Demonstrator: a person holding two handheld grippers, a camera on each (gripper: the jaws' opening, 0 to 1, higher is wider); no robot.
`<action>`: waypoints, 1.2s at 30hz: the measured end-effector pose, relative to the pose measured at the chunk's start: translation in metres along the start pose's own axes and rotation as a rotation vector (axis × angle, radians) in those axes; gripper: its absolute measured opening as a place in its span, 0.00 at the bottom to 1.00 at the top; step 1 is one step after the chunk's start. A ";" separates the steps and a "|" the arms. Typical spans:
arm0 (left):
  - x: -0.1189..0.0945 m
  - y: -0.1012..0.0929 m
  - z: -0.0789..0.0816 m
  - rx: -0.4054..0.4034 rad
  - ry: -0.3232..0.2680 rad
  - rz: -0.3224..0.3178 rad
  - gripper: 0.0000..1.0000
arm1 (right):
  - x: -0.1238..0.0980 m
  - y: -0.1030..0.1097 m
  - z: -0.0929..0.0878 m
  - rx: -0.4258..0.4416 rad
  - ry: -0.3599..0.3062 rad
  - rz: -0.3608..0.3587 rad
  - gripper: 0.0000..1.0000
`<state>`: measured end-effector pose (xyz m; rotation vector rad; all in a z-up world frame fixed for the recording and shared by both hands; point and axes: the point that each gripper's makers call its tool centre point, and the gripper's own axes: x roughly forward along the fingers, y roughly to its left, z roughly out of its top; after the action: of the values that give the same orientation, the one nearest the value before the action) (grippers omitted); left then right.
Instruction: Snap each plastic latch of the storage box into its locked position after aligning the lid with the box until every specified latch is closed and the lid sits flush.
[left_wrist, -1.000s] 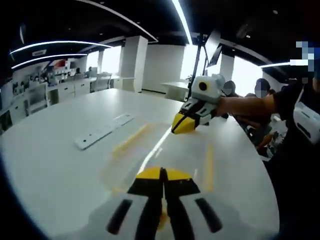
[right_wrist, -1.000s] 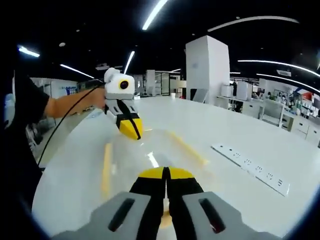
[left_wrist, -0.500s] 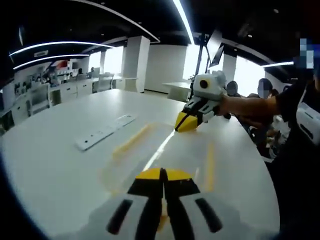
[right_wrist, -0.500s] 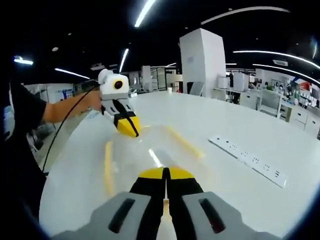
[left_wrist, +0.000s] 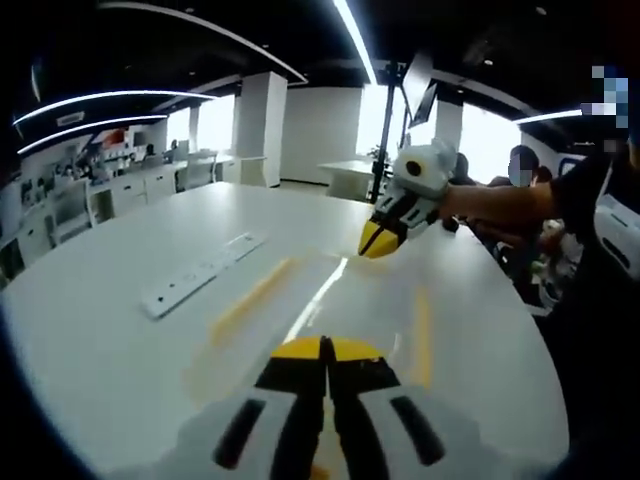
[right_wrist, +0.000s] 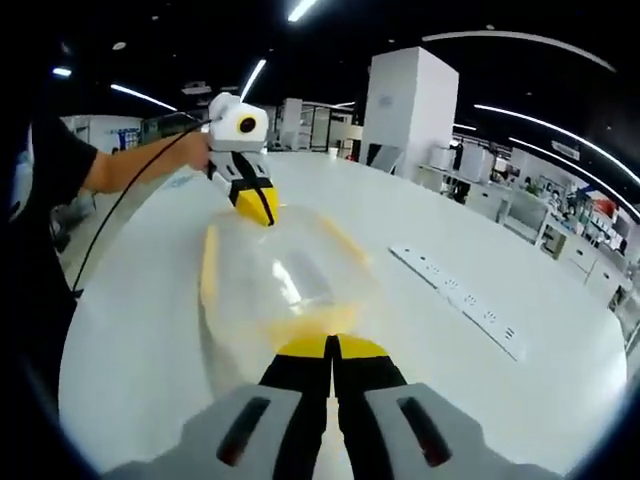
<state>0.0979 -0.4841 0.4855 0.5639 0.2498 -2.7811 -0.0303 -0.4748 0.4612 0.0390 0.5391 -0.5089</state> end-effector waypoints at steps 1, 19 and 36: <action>0.000 0.000 0.000 0.003 0.002 0.001 0.00 | 0.001 0.001 -0.001 -0.008 0.008 0.002 0.00; 0.001 0.001 -0.001 0.027 -0.029 0.008 0.00 | 0.015 0.000 -0.009 0.056 0.083 0.006 0.00; 0.003 -0.001 0.001 0.018 -0.061 0.001 0.00 | 0.022 -0.012 -0.009 0.036 0.209 -0.063 0.00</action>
<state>0.0949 -0.4842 0.4850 0.4827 0.2118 -2.7966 -0.0247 -0.4940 0.4437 0.1103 0.7370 -0.5791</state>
